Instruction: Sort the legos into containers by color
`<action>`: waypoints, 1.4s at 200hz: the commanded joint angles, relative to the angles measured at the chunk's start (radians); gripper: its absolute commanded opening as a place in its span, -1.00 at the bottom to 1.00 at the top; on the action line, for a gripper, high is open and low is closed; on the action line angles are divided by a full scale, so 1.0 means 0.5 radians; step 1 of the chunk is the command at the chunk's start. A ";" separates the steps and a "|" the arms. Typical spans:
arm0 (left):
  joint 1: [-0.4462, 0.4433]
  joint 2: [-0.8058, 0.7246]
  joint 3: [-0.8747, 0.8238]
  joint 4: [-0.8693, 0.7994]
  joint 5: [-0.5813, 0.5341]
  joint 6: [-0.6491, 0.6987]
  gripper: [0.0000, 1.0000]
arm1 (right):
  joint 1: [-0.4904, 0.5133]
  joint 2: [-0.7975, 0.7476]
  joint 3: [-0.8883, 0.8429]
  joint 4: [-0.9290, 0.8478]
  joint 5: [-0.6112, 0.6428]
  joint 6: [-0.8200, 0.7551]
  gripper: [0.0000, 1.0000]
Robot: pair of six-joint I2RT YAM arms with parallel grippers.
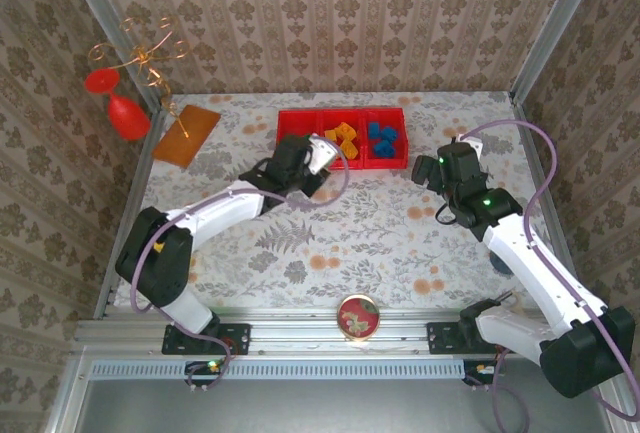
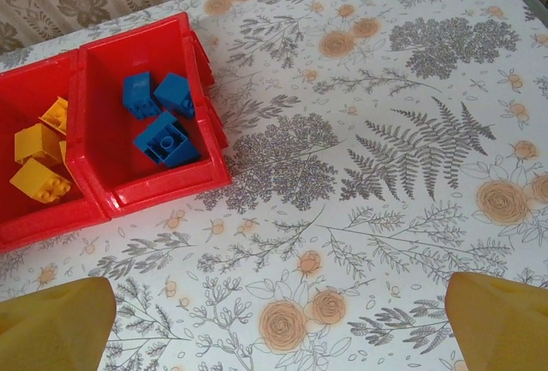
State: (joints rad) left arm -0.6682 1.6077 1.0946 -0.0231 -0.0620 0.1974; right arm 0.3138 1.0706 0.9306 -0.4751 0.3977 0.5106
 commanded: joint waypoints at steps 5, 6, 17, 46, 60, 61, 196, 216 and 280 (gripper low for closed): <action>0.121 0.031 0.182 -0.162 -0.239 -0.286 -0.42 | -0.008 -0.031 -0.027 0.011 0.079 0.050 1.00; 0.128 0.034 0.190 -0.167 -0.240 -0.291 -0.41 | -0.009 -0.031 -0.027 0.010 0.081 0.051 1.00; 0.193 0.092 0.267 -0.216 -0.248 -0.367 -0.41 | -0.010 -0.028 -0.030 0.008 0.080 0.053 1.00; 0.312 0.310 0.516 -0.316 -0.245 -0.474 -0.41 | -0.008 -0.027 -0.028 0.005 0.086 0.050 1.00; 0.340 0.434 0.648 -0.365 -0.265 -0.498 -0.42 | -0.008 -0.025 -0.027 0.008 0.090 0.052 1.00; 0.341 0.445 0.657 -0.368 -0.264 -0.500 -0.42 | -0.008 -0.025 -0.027 0.008 0.091 0.052 1.00; 0.478 0.965 1.311 -0.601 -0.335 -0.593 0.10 | -0.018 -0.021 -0.033 -0.010 0.116 0.022 1.00; 0.484 0.884 1.285 -0.589 -0.330 -0.594 0.18 | -0.021 -0.021 -0.036 -0.007 0.133 0.019 1.00; 0.506 0.291 0.707 -0.321 -0.400 -0.627 0.56 | -0.033 -0.080 -0.128 0.092 0.296 -0.046 1.00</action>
State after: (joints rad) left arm -0.4248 1.8999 1.5536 -0.2653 -0.2230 -0.0948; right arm 0.3061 1.0576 0.8967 -0.4675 0.4614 0.5102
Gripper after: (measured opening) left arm 0.735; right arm 0.999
